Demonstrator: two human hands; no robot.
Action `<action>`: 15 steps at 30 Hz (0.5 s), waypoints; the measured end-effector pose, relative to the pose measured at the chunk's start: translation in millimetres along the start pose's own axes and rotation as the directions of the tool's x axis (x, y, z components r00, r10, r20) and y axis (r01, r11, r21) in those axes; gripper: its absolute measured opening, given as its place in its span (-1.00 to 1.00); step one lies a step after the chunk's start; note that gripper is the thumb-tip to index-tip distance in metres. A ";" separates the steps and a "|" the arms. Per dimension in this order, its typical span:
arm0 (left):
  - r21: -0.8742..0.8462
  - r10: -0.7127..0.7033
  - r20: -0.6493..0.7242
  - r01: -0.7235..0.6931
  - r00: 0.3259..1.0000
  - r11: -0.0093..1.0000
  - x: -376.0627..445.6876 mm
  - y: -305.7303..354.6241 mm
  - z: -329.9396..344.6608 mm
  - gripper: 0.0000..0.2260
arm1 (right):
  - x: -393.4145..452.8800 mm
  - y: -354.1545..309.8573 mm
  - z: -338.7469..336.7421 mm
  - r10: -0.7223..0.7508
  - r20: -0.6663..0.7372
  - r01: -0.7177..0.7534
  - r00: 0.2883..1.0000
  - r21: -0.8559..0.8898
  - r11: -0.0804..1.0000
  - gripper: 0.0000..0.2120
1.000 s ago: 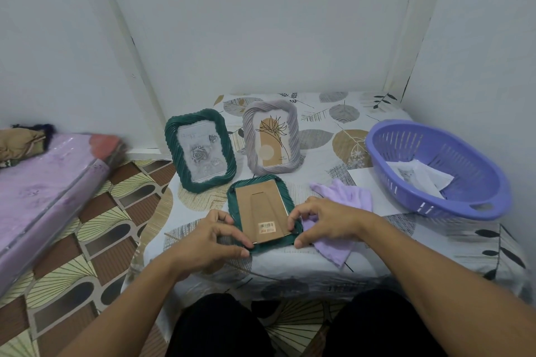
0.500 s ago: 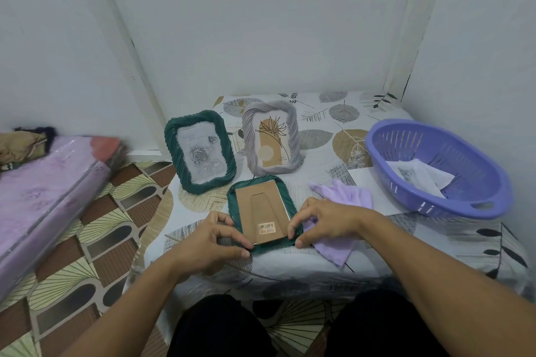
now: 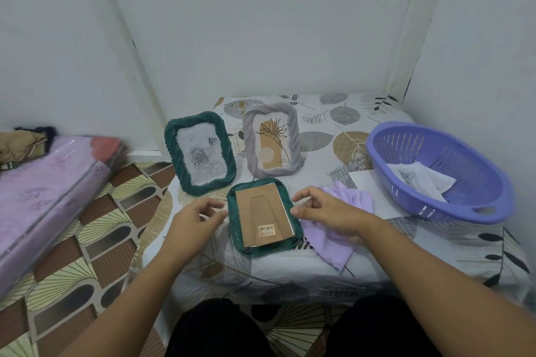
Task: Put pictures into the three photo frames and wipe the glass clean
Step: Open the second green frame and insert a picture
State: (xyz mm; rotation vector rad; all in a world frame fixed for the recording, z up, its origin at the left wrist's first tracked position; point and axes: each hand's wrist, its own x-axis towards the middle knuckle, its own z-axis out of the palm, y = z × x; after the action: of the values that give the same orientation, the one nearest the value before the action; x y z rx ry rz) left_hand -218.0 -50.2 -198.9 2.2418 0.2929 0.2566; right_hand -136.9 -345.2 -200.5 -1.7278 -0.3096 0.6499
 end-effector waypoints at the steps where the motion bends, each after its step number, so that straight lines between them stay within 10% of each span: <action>1: 0.066 0.009 -0.045 -0.006 0.999 0.998 3.7 0.3 4.1 -0.95 | 1.4 -0.1 2.0 0.008 -0.015 -0.008 1.000 -0.015 1.000 -0.66; 15: 0.160 0.127 -0.173 -0.099 0.977 0.982 16.2 -19.5 35.4 -0.72 | 25.5 -22.5 40.5 -0.252 -0.364 0.048 0.897 -0.487 0.872 -0.80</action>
State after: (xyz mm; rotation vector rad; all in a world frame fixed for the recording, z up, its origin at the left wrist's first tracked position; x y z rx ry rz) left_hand -195.1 -59.1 -234.8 2.3924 0.2897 0.5186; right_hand -136.5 -293.2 -191.2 -2.2259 -0.3131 0.0659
